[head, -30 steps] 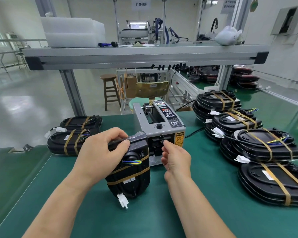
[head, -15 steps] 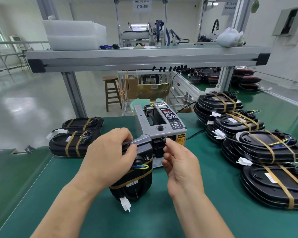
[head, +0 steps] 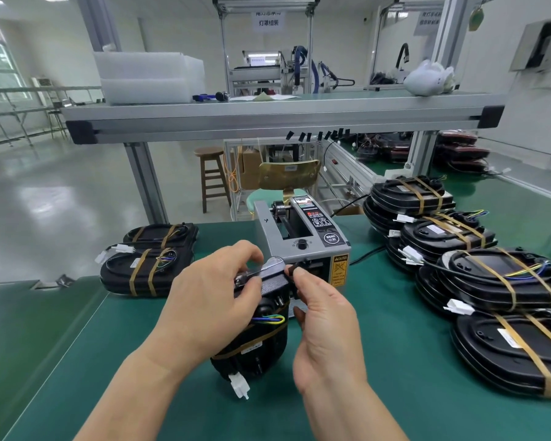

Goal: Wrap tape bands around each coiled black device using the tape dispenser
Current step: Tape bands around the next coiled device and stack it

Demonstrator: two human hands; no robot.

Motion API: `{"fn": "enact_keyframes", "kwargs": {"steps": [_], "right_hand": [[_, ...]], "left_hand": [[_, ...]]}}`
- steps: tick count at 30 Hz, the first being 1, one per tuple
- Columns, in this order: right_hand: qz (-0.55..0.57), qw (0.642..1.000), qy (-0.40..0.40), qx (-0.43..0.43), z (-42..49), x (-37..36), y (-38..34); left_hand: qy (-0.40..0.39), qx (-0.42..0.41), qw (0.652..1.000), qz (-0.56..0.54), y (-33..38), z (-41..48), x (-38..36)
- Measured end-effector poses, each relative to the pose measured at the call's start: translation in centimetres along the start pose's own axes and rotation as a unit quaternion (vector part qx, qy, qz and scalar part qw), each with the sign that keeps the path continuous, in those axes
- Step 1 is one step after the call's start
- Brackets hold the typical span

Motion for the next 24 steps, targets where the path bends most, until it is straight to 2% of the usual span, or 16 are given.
{"fn": "enact_keyframes", "kwargs": {"steps": [4,9,12,15,17,20,24], "right_hand": [[0.018,1.000,0.022,-0.005,0.3,0.8,0.1],[0.051,0.995,0.038,-0.077,0.6,1.0,2.6],[0.056,0.994,0.043,-0.086,0.7,1.0,3.2],[0.059,0.995,0.031,-0.073,0.4,0.6,2.7],[0.060,0.997,0.025,-0.045,0.3,0.4,1.9],[-0.012,0.999,0.033,0.030,0.4,0.9,0.4],[-0.106,0.979,0.077,0.159,0.0,2.1,-2.2]], "left_hand": [[-0.029,0.002,0.999,0.022,-0.5,0.1,0.0],[-0.063,0.042,0.997,0.025,-1.5,-0.6,-0.4],[-0.072,0.048,0.996,0.020,-2.4,-0.6,-0.5],[-0.042,0.010,0.998,-0.046,-2.4,-0.9,-0.4],[-0.019,-0.008,0.991,-0.130,-2.4,-1.5,-0.8],[0.001,-0.015,0.966,-0.260,-3.1,-2.5,-2.6],[-0.002,0.003,0.910,-0.414,-3.8,-3.6,-6.4]]}}
Point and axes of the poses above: each hand's wrist, its own z-axis towards the middle knuckle, its own x-axis out of the back of the hand, y = z × x, the point moved 9 cm from there along z, towards the middle knuckle, and after that the axes turned 3 degrees about -y, right-handed, at the moved point
